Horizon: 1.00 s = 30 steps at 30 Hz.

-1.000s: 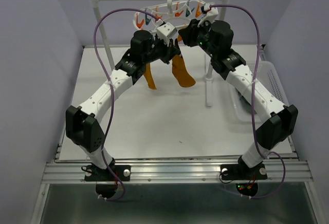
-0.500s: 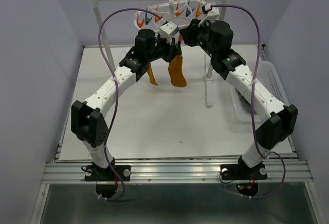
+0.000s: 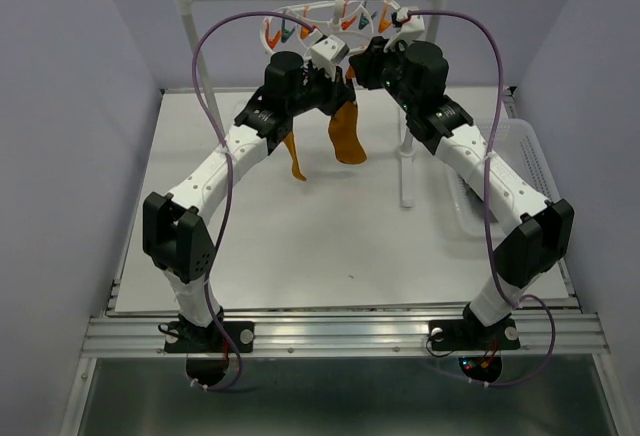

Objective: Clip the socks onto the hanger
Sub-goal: Clamp the sock onto the hanger.

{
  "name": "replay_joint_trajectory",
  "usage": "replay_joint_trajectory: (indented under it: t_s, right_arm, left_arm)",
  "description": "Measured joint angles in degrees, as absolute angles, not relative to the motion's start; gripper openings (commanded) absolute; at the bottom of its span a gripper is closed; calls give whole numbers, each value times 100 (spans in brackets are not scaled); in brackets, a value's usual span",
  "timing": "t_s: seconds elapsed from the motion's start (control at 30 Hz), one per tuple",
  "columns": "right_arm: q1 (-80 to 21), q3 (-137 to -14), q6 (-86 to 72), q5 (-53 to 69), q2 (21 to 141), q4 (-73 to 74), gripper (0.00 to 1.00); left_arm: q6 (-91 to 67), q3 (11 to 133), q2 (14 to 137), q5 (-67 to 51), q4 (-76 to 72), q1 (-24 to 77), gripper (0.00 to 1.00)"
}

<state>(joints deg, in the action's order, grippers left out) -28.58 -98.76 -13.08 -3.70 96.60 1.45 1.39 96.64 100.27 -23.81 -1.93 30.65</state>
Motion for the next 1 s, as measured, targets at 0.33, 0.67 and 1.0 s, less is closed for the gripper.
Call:
replay_joint_trajectory:
  t_s: [0.33, 0.67, 1.0]
  right_arm:
    - [-2858, -9896, -1304, -480, 9734, 82, 1]
    - [-2858, -9896, -1253, -679, 9734, 82, 1]
    - [-2858, -9896, -1269, -663, 9754, 84, 1]
  left_arm:
    - [93, 9723, 10141, -2383, -196, 3065, 0]
    - [56, 9806, 10143, -2333, -233, 3065, 0]
    - [-95, 9918, 10193, -2333, -261, 3065, 0]
